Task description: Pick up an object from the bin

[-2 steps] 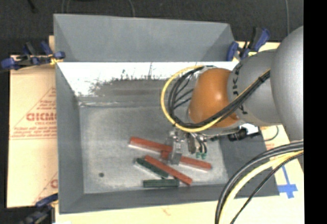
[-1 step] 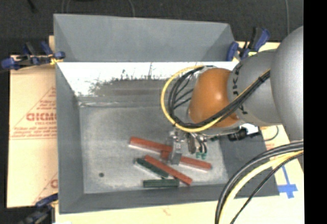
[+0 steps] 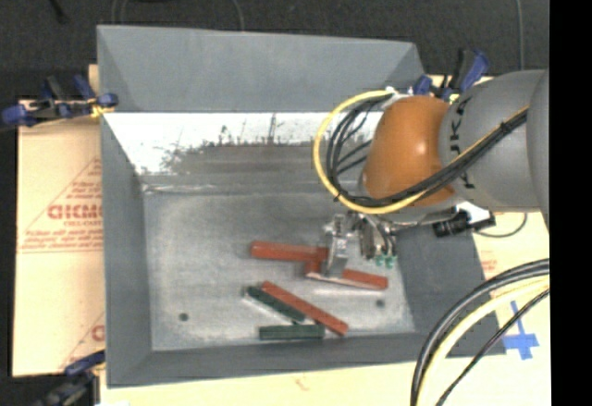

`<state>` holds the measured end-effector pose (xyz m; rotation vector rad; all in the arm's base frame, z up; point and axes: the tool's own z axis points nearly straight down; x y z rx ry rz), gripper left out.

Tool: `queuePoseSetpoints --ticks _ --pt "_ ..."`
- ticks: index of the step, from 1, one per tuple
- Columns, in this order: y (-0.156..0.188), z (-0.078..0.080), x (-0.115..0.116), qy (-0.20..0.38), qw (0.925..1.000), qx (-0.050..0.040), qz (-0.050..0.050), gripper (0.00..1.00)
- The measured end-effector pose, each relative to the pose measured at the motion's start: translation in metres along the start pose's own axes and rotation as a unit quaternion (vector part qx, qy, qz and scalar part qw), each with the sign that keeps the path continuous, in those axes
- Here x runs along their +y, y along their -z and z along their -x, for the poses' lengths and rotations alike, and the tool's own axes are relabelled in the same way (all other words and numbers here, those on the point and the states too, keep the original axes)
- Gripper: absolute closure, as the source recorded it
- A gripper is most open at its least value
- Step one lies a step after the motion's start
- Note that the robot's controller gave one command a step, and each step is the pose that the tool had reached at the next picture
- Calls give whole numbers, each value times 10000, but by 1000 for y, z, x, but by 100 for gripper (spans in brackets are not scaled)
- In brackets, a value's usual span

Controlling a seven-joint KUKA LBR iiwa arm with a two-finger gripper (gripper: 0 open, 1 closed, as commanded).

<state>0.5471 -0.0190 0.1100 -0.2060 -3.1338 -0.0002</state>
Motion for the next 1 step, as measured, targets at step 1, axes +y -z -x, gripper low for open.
queuePoseSetpoints --ticks 1 --pt "107 -31 49 -14 10000 -18 -2 100"
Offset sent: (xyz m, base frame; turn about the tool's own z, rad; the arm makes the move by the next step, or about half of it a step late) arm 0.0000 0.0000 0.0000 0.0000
